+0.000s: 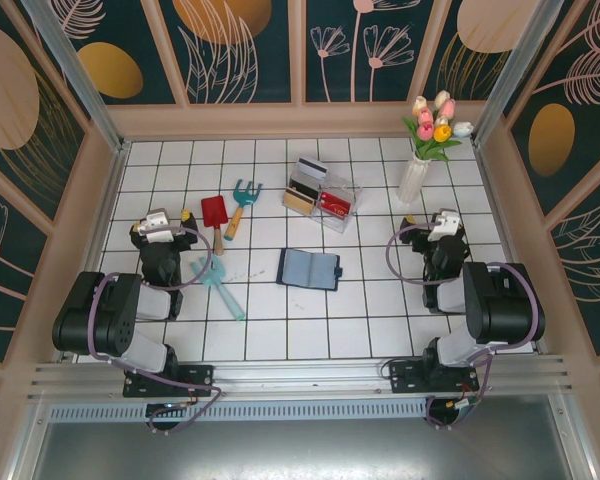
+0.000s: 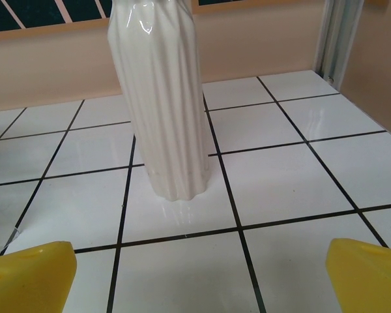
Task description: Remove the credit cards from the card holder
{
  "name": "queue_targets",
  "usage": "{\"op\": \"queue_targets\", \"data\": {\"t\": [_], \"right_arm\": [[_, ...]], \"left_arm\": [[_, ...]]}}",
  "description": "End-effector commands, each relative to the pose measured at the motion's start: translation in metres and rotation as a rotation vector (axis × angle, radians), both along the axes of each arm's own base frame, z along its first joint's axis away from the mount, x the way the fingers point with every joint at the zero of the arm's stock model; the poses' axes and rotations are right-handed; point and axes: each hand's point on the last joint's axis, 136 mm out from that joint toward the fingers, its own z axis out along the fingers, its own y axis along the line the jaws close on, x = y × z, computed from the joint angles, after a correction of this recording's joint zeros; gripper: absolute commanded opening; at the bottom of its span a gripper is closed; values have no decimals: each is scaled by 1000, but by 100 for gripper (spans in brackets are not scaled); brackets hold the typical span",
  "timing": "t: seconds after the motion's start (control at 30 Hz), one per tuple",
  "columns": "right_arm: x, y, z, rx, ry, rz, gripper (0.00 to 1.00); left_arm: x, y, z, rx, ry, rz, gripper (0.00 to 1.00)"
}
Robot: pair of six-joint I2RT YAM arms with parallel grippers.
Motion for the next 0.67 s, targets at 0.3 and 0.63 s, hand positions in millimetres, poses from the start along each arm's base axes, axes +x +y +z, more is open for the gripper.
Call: {"op": "queue_targets", "data": {"t": [0.3, 0.63], "right_arm": [[6, 2, 11, 25, -40, 12, 99], [6, 1, 12, 24, -44, 11, 99]], "left_arm": [[3, 4, -1, -9, 6, 19, 99], [4, 4, -1, -10, 7, 15, 99]]}}
